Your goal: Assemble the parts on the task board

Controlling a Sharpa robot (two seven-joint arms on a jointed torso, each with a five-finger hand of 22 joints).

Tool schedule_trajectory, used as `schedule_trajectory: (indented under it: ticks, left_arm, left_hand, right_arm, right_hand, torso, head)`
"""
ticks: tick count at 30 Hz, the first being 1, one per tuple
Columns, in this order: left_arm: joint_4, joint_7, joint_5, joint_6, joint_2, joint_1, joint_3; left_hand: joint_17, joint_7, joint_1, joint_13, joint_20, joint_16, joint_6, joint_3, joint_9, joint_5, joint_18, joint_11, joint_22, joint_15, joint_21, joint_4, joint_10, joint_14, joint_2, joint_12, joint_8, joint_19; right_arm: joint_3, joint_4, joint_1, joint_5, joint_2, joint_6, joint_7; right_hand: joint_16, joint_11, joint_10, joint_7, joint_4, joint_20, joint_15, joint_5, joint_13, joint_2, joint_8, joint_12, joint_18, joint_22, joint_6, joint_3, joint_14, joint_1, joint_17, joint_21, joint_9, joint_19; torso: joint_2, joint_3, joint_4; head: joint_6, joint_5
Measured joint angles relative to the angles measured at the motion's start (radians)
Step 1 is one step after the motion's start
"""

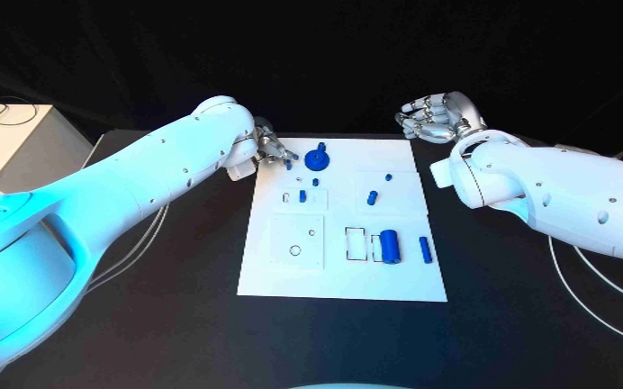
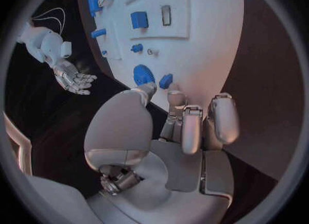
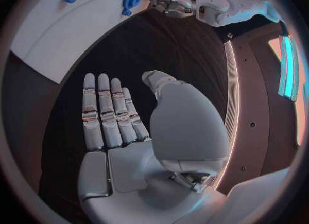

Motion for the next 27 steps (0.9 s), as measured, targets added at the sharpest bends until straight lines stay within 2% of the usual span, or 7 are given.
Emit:
schedule_trajectory:
  ticks: [27]
  left_arm:
    - [0.011,-0.001,0.0,0.017,-0.006,0.0,0.0]
  left_hand:
    - [0.0,-0.011,0.015,0.004,-0.005,0.004,0.003,0.024,0.021,0.0,0.0,-0.007,0.006,-0.007,0.004,-0.002,0.007,0.0,-0.006,0.0,0.018,0.005]
  right_arm:
    - [0.0,-0.002,0.0,-0.003,0.002,0.001,-0.002]
  right_hand:
    - [0.0,0.0,0.0,0.0,0.0,0.0,0.0,0.0,0.0,0.0,0.0,0.0,0.0,0.0,0.0,0.0,0.0,0.0,0.0,0.0,0.0,0.0]
  torso:
    - [0.001,-0.0007,0.0002]
  head:
    - [-0.006,-0.001]
